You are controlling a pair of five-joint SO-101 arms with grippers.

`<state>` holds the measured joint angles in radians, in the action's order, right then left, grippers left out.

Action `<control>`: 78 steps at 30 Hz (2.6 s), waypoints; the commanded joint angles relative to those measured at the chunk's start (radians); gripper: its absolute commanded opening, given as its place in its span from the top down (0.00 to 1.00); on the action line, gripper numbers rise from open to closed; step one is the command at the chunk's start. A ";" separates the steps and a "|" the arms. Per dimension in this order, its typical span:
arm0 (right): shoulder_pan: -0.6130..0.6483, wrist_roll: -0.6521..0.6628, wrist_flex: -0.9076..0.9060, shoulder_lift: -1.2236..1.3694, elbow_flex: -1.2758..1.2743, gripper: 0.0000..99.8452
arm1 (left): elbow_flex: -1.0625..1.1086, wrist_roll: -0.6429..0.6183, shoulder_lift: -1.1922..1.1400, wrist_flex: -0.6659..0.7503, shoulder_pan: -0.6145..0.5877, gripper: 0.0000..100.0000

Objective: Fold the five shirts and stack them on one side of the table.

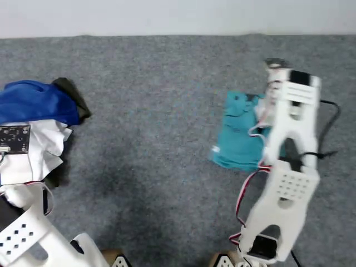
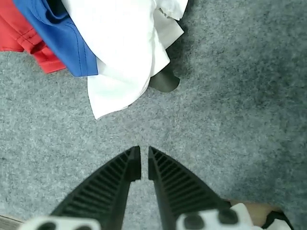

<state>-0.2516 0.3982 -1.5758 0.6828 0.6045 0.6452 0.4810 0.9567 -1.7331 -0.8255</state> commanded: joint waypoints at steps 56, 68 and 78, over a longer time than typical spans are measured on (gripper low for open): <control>-0.076 -0.002 -0.219 -0.117 0.018 0.99 | -0.007 0.008 0.012 0.003 0.005 0.96; -0.096 -0.006 -0.222 -0.538 -0.204 0.99 | -0.120 0.012 -0.003 0.035 0.005 0.85; -0.076 -0.008 -0.219 -0.799 -0.552 0.99 | -0.429 0.049 -0.448 0.087 0.006 0.82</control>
<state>-0.3376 0.4043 -1.7538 -0.0338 0.0890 0.4043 0.5194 0.6483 -1.6701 -0.8255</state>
